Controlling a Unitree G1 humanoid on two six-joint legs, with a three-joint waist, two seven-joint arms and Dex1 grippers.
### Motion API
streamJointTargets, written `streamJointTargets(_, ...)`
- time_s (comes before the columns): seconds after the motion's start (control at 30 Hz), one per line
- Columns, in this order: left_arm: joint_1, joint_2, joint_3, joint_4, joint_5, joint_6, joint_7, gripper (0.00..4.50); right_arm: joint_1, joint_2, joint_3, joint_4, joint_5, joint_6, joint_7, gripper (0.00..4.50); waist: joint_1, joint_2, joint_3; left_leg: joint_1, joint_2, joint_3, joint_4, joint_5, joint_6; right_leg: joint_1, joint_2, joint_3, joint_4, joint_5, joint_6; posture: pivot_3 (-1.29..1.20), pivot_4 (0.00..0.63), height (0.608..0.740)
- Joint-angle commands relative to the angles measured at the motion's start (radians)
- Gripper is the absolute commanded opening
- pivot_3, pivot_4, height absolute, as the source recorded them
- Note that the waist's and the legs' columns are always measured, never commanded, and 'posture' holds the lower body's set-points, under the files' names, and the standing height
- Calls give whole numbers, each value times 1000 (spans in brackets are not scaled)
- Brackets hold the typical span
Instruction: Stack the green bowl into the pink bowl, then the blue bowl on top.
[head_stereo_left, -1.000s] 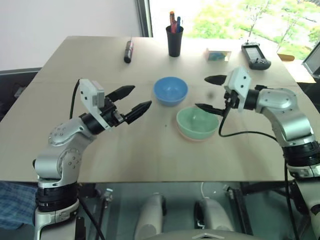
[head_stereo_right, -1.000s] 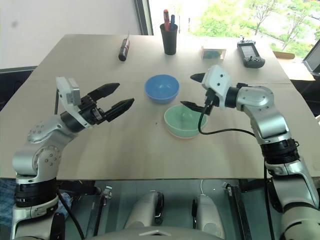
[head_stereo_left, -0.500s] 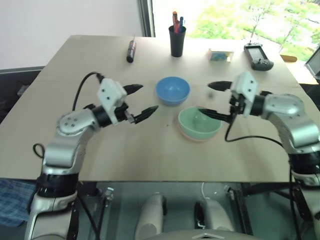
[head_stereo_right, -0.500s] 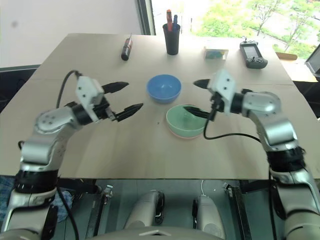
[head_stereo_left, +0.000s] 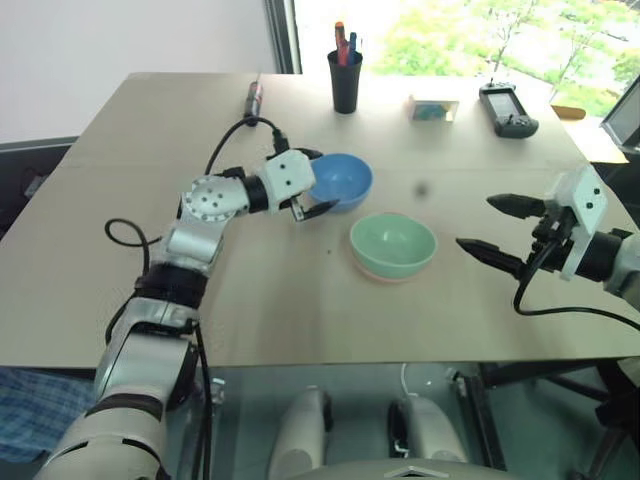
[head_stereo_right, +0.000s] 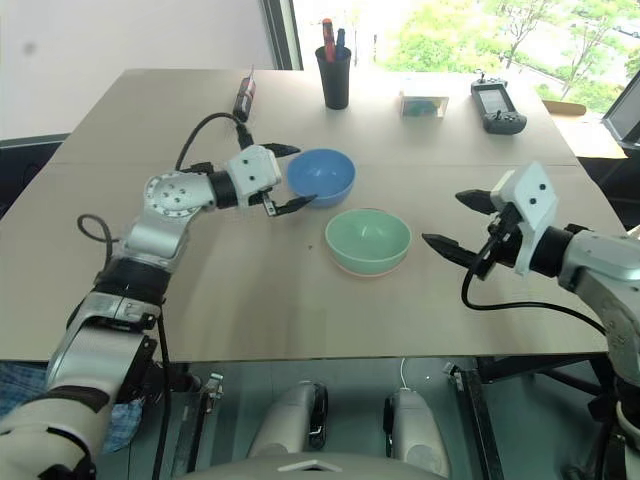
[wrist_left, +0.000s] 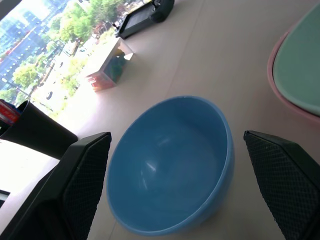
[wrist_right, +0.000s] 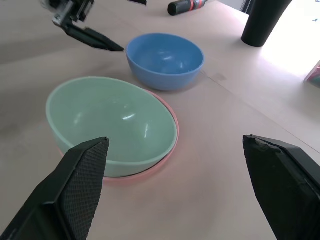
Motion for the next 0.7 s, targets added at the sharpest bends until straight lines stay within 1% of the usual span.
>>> streamJointTargets(0.03,-98,-13,-34,135,68,-48,-9,4493,20,-7,-82,-74,48,37,-59,4500,0,0,0,0,0,0,0,0,0,0,0,0,0,0,0,0,150,740)
streamJointTargets(0.37,-238,-98,-105,405,170,-103,-39,4493,56,-14,-156,-135,119,59,-155,4500,0,-2,1,-2,0,-1,0,-1,1,0,0,-1,-2,0,0,0,150,740)
streamJointTargets(0.57,-288,-127,-121,498,205,-139,-64,4493,107,-29,-202,-160,155,54,-169,4500,0,-3,2,-3,0,-1,0,-1,1,-1,0,-1,-2,0,0,0,150,740)
streamJointTargets(0.7,-299,-143,-130,528,223,-145,-70,4493,115,-33,-201,-159,157,41,-184,4500,-1,-3,2,-3,0,-1,0,-1,1,-1,0,-1,-2,0,0,0,150,740)
